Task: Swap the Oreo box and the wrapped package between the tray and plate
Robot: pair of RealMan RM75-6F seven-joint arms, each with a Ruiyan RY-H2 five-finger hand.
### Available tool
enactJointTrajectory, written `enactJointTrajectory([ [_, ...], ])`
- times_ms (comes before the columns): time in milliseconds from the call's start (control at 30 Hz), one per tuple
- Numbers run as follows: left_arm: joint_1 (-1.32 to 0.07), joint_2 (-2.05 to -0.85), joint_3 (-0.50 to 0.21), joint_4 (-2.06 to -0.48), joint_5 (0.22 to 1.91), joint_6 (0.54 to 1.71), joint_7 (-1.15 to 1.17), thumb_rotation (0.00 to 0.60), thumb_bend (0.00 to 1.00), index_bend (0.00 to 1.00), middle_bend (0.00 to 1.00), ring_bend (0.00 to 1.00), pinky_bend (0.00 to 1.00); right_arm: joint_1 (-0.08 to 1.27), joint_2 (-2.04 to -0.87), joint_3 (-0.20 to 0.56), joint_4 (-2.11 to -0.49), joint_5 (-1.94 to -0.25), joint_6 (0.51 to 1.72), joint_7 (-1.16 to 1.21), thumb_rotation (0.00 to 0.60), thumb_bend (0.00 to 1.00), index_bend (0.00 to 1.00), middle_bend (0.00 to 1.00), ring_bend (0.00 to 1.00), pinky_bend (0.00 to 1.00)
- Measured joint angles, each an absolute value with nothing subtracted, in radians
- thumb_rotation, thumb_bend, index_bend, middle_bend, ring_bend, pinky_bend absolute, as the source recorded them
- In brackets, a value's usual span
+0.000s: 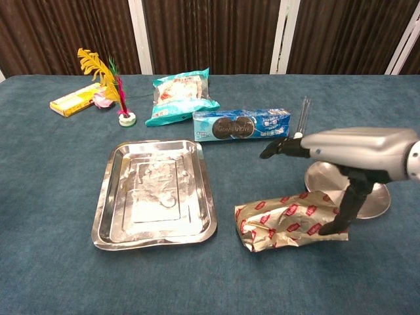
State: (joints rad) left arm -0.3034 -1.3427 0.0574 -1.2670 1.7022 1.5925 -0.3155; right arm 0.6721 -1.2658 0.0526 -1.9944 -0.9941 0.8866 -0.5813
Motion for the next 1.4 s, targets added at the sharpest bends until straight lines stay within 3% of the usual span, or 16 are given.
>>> enactJointTrajectory([
  [167,-0.312,-1.341,0.05,-1.268,1.707,1.577,-0.314,0.6,0.36,0.0,0.0,0.0,0.0,0.636,-1.158,0.097,-2.002,-1.053,0.916,-0.379,0.6,0.07,0.0,0.0,0.0,0.16],
  [367,-0.325,-1.355,0.034,-1.247,1.704,1.558,-0.317,0.6,0.36,0.0,0.0,0.0,0.0,0.664,-1.16,0.214,-1.885,-1.042,0.937,-0.215,0.6,0.07,0.0,0.0,0.0,0.16],
  [633,-0.336,-1.382,0.002,-1.173,1.661,1.523,-0.345,0.6,0.36,0.0,0.0,0.0,0.0,0.898,-1.325,0.286,-1.597,-0.753,0.859,-0.41,0.6,0.07,0.0,0.0,0.0,0.15],
  [867,-0.351,-1.384,-0.027,-1.135,1.611,1.474,-0.359,0.6,0.36,0.0,0.0,0.0,0.0,1.098,-1.53,0.271,-1.271,-0.455,0.769,-0.601,0.6,0.07,0.01,0.0,0.0,0.14],
  [1000,-0.35,-1.387,-0.045,-1.108,1.581,1.463,-0.366,0.6,0.36,0.0,0.0,0.0,0.0,1.157,-1.633,0.247,-1.102,-0.385,0.699,-0.645,0.6,0.07,0.07,0.01,0.0,0.14],
  [1167,-0.352,-1.39,-0.055,-1.086,1.567,1.447,-0.378,0.6,0.36,0.0,0.0,0.0,0.0,1.201,-1.748,0.217,-0.918,-0.347,0.605,-0.661,0.6,0.07,0.27,0.15,0.04,0.2],
  [1267,-0.355,-1.393,-0.055,-1.075,1.566,1.44,-0.383,0.6,0.36,0.0,0.0,0.0,0.0,1.214,-1.799,0.205,-0.844,-0.346,0.575,-0.659,0.6,0.1,0.52,0.34,0.23,0.4],
  [1400,-0.355,-1.393,-0.053,-1.065,1.565,1.433,-0.384,0.6,0.38,0.0,0.0,0.0,0.0,1.219,-1.846,0.204,-0.786,-0.377,0.577,-0.638,0.6,0.21,0.77,0.55,0.47,0.66],
])
